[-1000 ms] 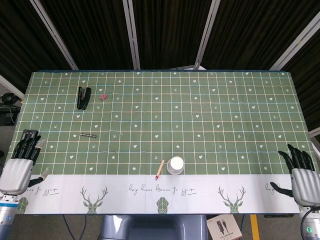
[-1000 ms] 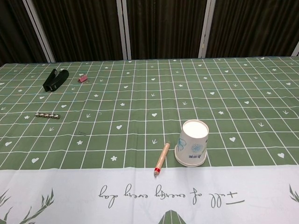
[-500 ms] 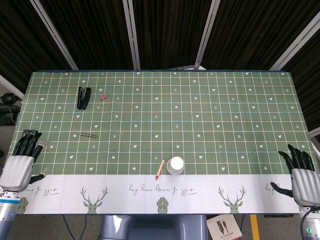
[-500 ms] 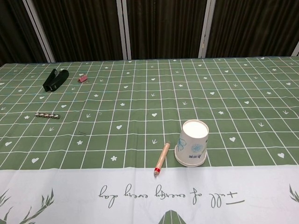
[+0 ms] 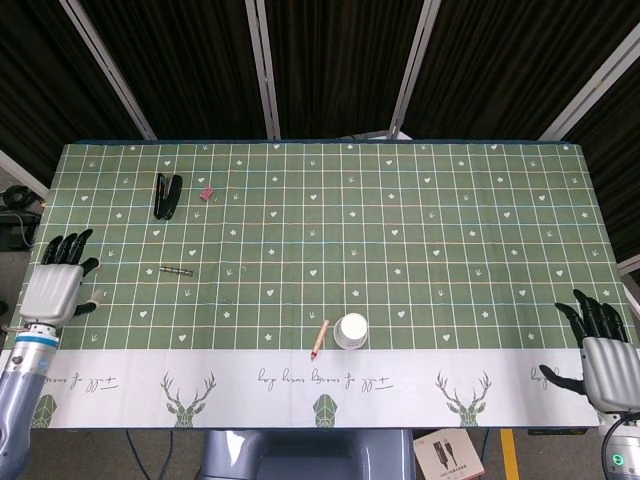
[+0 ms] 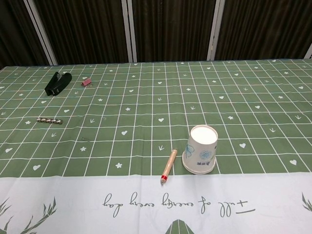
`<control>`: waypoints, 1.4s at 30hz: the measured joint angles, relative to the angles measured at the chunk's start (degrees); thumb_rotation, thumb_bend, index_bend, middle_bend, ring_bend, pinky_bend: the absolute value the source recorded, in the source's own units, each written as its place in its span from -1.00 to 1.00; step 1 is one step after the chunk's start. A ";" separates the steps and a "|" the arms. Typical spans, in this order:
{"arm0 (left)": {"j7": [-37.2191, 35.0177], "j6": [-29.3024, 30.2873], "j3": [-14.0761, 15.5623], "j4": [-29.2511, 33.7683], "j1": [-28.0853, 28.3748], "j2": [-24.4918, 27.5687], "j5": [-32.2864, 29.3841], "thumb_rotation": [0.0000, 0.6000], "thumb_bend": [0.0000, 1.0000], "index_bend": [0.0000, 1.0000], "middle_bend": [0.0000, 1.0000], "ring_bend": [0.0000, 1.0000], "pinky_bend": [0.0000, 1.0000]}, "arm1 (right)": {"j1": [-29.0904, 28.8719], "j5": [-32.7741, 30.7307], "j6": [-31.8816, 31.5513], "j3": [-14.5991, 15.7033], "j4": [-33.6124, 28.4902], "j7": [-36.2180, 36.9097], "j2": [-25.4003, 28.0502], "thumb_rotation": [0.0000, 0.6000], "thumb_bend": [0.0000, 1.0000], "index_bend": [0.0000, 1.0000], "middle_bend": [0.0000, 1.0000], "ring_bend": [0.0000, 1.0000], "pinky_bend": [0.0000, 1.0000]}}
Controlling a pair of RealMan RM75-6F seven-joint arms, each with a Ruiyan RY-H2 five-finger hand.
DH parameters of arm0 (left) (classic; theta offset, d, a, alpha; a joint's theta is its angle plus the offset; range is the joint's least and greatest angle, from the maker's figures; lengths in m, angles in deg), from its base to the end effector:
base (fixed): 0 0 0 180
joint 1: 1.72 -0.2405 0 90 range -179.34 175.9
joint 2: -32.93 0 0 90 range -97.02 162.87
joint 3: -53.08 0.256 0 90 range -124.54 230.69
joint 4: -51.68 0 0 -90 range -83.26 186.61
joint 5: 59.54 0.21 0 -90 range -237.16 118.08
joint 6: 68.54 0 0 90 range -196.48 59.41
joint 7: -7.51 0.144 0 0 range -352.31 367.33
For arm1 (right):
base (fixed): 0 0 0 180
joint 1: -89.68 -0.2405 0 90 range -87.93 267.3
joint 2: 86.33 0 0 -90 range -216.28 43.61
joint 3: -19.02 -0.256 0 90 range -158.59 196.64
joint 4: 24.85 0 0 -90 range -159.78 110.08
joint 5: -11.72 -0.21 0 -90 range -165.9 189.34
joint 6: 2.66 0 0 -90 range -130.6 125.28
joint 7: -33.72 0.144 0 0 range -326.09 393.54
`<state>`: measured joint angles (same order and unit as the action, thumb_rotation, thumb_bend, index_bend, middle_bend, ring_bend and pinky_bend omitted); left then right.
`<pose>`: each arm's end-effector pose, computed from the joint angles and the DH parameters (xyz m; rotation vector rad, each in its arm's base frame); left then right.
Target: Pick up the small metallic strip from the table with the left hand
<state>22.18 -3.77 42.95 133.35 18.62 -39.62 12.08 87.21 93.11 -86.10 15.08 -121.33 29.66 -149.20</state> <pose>-0.3087 0.2935 0.1154 -1.5144 -0.8278 -0.6670 -0.3160 -0.1705 0.1620 1.3134 -0.9569 0.8173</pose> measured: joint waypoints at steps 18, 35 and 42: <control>4.24 -9.67 0.29 -20.04 8.53 -12.78 -4.61 1.00 -0.38 -0.01 -1.00 -1.00 -1.00 | 0.09 -1.10 0.32 -0.27 -0.29 0.14 0.14 1.00 -0.86 -0.67 -1.00 -1.00 -0.99; 5.53 -15.35 0.48 -30.25 14.88 -19.93 -3.96 1.00 -0.37 -0.01 -1.00 -1.00 -1.00 | 0.06 -1.67 0.86 -0.43 -0.33 1.54 0.54 1.00 -0.85 -0.67 -1.00 -1.00 -1.00; 5.87 -16.41 0.78 -33.01 15.87 -22.10 -4.14 1.00 -0.36 0.02 -1.00 -1.00 -1.00 | 0.10 -1.72 0.85 -0.43 -0.55 1.68 0.55 1.00 -0.86 -0.67 -1.00 -1.00 -1.00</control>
<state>28.05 -20.18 43.73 100.34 34.50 -61.72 7.94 87.31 91.40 -85.26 14.65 -121.87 31.35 -148.64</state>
